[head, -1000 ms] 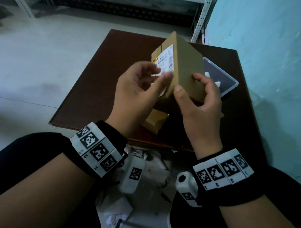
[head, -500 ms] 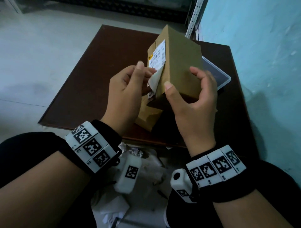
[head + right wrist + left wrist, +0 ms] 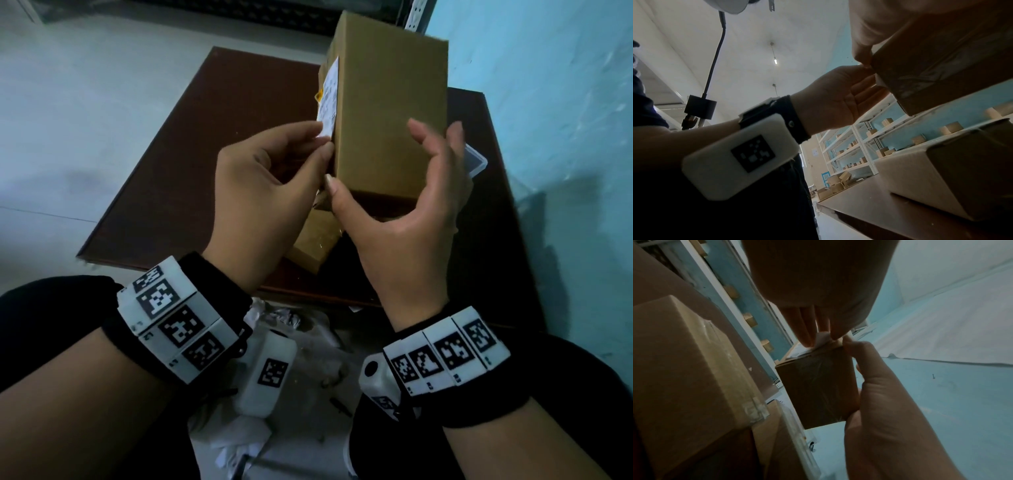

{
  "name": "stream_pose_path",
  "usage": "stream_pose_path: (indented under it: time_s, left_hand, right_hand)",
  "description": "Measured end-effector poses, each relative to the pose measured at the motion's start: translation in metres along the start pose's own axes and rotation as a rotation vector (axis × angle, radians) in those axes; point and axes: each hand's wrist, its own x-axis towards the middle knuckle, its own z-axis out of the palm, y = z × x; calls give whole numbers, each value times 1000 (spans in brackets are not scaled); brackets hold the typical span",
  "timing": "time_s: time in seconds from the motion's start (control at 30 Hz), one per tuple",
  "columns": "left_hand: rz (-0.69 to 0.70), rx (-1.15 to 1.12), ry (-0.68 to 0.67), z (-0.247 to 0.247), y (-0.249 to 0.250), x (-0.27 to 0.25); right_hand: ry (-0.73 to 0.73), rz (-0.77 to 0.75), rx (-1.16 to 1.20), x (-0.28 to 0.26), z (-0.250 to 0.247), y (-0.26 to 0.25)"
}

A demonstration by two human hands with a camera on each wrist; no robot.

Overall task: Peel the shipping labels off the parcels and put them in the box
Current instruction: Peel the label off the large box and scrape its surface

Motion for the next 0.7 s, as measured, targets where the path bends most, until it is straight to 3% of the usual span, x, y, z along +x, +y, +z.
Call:
stream_pose_path:
  time_s: [0.23, 0.7]
  left_hand:
    - [-18, 30, 46, -3, -9, 6]
    - [-17, -47, 2, 4, 1, -6]
  right_hand:
    - [-57, -100, -101, -1, 3, 3]
    - [29, -141, -104, 1, -3, 0]
